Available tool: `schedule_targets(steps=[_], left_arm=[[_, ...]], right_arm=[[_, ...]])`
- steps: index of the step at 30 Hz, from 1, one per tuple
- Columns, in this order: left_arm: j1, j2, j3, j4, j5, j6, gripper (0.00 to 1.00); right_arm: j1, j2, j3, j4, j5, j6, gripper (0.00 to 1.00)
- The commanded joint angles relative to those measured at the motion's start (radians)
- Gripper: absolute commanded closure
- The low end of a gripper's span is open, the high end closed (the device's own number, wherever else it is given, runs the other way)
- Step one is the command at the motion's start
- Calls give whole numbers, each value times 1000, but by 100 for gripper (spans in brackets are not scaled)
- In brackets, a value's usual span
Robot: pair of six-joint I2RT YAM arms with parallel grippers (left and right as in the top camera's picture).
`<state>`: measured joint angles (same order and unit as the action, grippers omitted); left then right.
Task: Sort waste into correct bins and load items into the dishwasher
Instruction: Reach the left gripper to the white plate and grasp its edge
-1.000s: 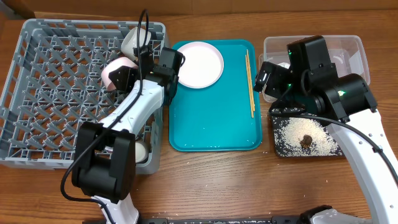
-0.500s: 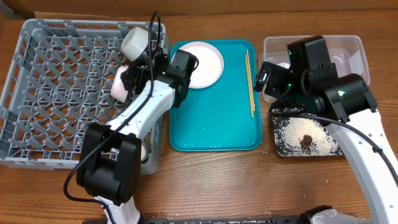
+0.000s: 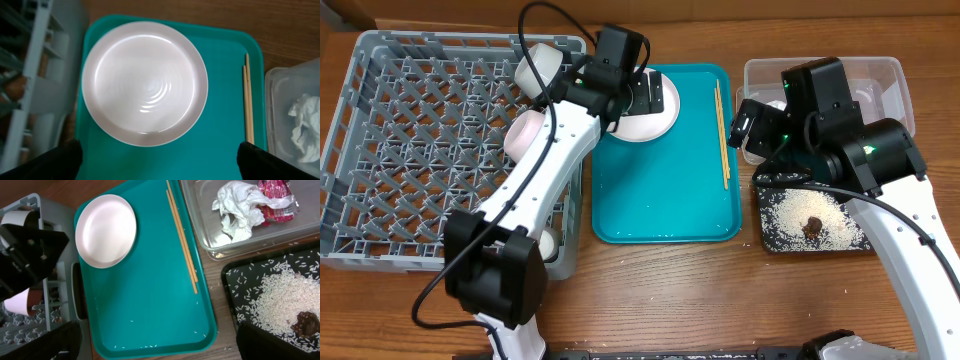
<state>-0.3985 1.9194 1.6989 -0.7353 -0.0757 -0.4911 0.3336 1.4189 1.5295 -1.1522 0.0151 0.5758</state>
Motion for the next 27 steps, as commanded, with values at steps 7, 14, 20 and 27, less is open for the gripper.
schedule_targets(steps=[7,14,20,27], left_arm=[[-12,225,10,3,-6,-488,6],[-16,318,10,11,-2,-647,30],[-17,360,8,1,-6,-644,75],[-19,377,7,-27,-6,-533,96]], right_arm=[[-3,-2,-5,5,10,-1,0],[-3,-2,-5,5,10,-1,0],[-3,-2,-5,5,10,-1,0],[-3,-2,-5,6,10,-1,0]])
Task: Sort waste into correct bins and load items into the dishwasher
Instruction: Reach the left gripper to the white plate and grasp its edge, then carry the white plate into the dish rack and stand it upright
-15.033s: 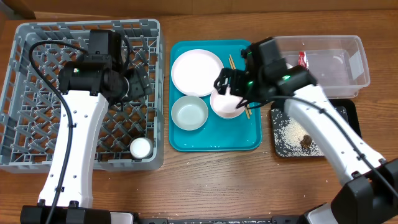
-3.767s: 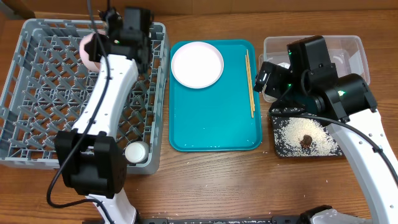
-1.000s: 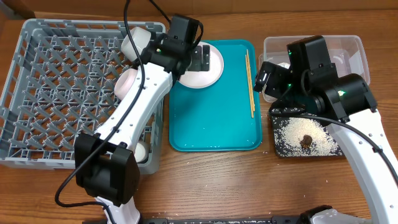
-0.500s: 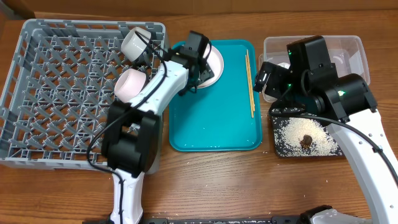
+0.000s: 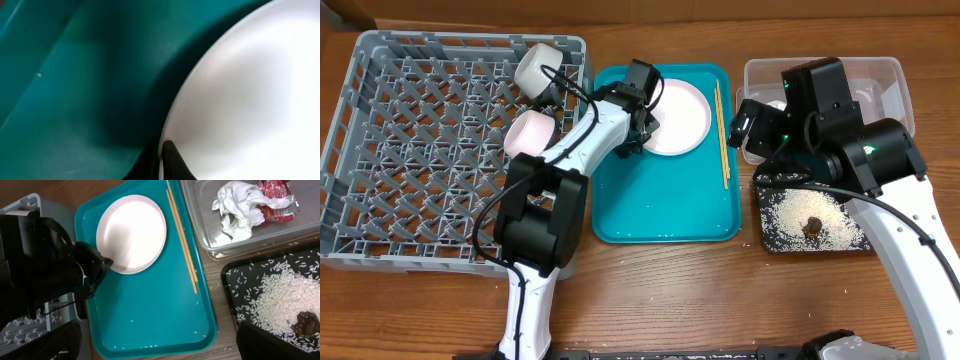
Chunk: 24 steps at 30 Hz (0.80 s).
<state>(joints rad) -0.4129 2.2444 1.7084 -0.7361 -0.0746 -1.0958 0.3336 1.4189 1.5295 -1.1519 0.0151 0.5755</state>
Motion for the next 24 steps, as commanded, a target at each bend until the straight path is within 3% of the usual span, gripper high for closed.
schedule_targets(steps=[1,4,8,9,16,21,24], left_arm=[[-4,51,-2,-26,-7,100,96],[1,45,3,-26,-9,137,96],[25,-4,31,-28,-6,281,96],[39,-49,50,-30,-11,397,96],[87,-289,92,-58,-52,844,96],[100,-476,92,-97,-271,1109,96],[100,-572,92,-145,-544,1278,96]], right_arm=[[-3,-2,-5,5,10,-1,0],[-3,-2,-5,5,10,-1,0],[-3,-2,-5,5,10,-1,0],[-3,-2,-5,5,10,-1,0],[-3,-2,-5,5,10,-1,0],[-3,-2,-5,5,10,-1,0],[-3,-2,-5,5,10,-1,0]])
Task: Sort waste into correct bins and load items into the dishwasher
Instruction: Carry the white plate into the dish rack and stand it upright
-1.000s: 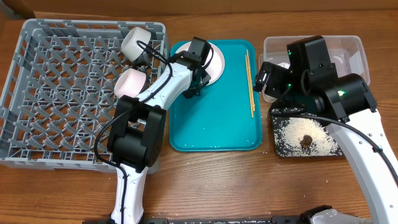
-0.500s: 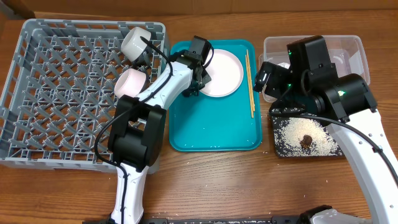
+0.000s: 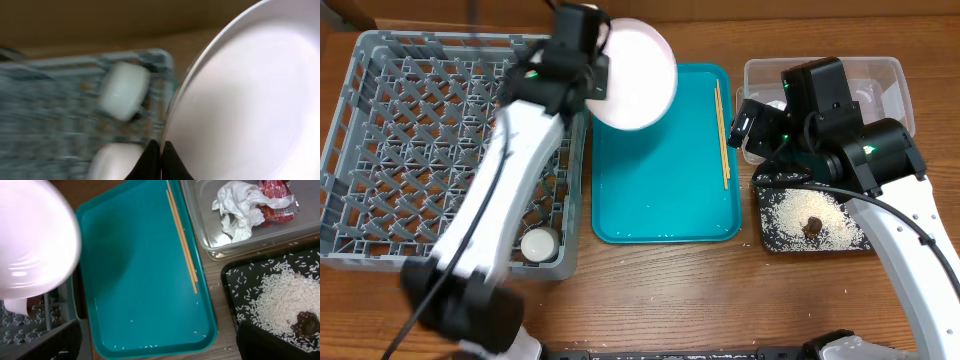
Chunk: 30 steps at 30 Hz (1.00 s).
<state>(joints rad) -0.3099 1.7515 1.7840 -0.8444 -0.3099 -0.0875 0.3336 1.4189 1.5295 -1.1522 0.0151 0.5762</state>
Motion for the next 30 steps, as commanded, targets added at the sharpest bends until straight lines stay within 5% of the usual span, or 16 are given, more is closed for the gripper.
schedule_targets(steps=[1,3,5,20,30], left_arm=[[-2,-91,16,-47,-381,301,96],[11,-98,16,-74,-543,386,96],[42,-88,16,-95,-550,461,96],[275,-13,16,89,-573,458,96],[290,-13,11,-135,-737,263,96]], right_arm=[[-3,-2,-5,6,10,-2,0],[-3,-2,-5,5,10,-2,0],[-3,-2,-5,5,10,-2,0],[-3,-2,-5,5,10,-2,0],[-3,-2,-5,5,10,-2,0]])
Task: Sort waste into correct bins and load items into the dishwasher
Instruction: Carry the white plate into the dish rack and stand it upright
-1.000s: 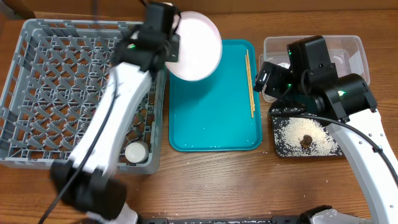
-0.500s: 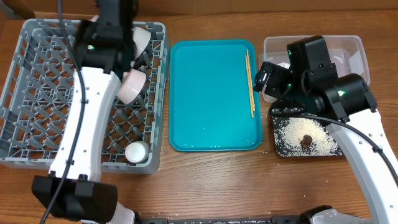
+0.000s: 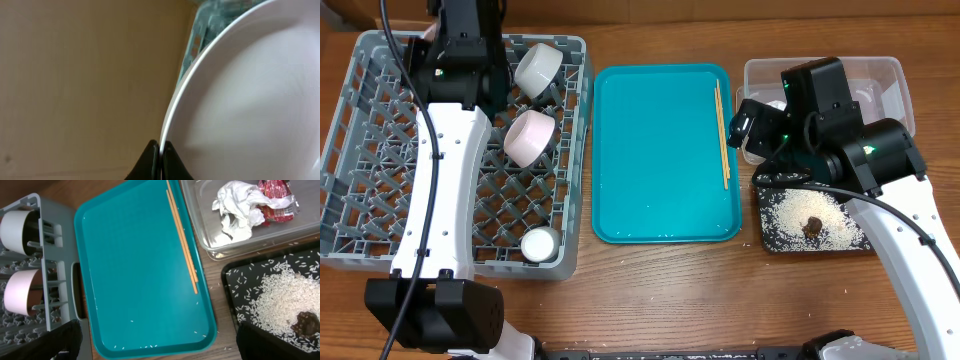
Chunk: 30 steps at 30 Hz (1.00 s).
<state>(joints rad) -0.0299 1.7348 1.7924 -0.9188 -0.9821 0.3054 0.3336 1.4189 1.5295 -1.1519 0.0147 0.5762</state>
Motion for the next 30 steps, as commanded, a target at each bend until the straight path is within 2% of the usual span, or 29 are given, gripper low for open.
schedule_targets(steps=[1,5,9,11,13,15,18,28,29,30], left_arm=[[10,4,-1,-88,-57,-157,96],[11,4,-42,-121,-49,-213,96],[11,4,-120,-28,-68,-206,96],[12,4,-167,82,-72,-147,96],[19,4,-241,300,-40,23,96],[27,4,-291,445,10,139,96],[38,4,-343,585,53,216,96],[40,5,-404,599,131,175,96],[39,5,-411,589,139,154,95],[38,5,-418,578,146,131,88]], right_arm=[[-3,-2,-5,5,10,-2,0],[-3,-2,-5,5,10,-2,0],[-3,-2,-5,5,10,-2,0],[-3,-2,-5,5,10,-2,0],[-3,-2,-5,5,10,-2,0],[-3,-2,-5,5,10,-2,0],[-3,-2,-5,5,10,-2,0],[-3,-2,-5,5,10,-2,0],[-3,-2,-5,5,10,-2,0],[-3,-2,-5,5,10,-2,0]])
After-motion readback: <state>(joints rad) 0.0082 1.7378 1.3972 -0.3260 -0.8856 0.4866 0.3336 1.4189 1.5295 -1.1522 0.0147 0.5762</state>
